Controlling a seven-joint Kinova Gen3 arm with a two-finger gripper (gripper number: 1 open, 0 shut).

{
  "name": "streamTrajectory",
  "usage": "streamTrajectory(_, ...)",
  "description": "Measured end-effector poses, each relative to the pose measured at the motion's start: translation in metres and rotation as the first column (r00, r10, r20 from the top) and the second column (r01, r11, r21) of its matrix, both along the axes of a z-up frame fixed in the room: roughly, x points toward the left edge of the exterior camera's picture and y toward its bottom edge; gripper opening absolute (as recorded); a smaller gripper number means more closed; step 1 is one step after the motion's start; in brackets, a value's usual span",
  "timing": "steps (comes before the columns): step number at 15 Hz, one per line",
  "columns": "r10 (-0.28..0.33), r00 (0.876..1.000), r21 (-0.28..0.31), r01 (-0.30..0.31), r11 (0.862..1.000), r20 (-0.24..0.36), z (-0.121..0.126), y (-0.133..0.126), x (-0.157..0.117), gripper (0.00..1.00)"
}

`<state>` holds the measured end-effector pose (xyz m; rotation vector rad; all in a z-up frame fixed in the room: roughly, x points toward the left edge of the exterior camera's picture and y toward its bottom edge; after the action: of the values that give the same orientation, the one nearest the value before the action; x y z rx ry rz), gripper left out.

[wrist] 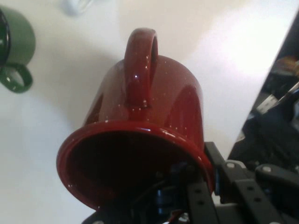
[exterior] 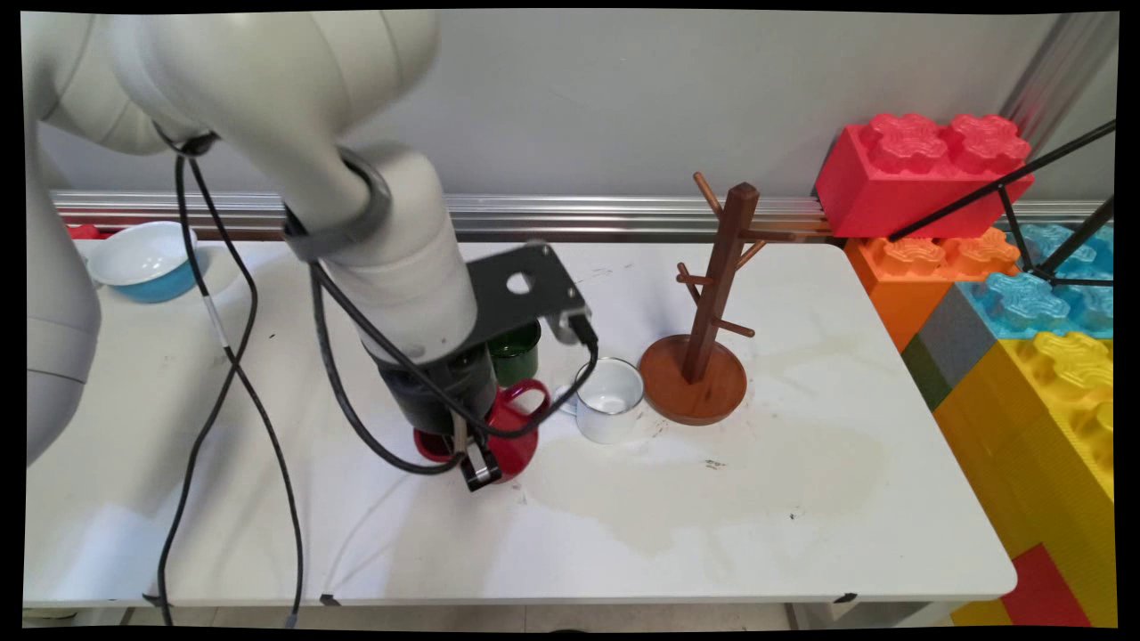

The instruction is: Place the picked object on the table

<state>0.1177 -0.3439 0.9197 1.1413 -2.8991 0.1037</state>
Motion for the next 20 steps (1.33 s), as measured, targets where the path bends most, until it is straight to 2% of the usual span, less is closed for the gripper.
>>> streamTrajectory(5, -0.003, 0.995, 0.023, 0.001, 1.0, 0.095, -0.031, -0.006, -0.015, 0.0)
streamTrajectory(10, 0.0, 0.987, 0.035, -0.005, 0.999, 0.161, -0.057, -0.016, -0.034, 0.0)
streamTrajectory(20, 0.007, 0.977, 0.068, -0.022, 0.997, 0.212, -0.087, -0.028, -0.063, 0.0)
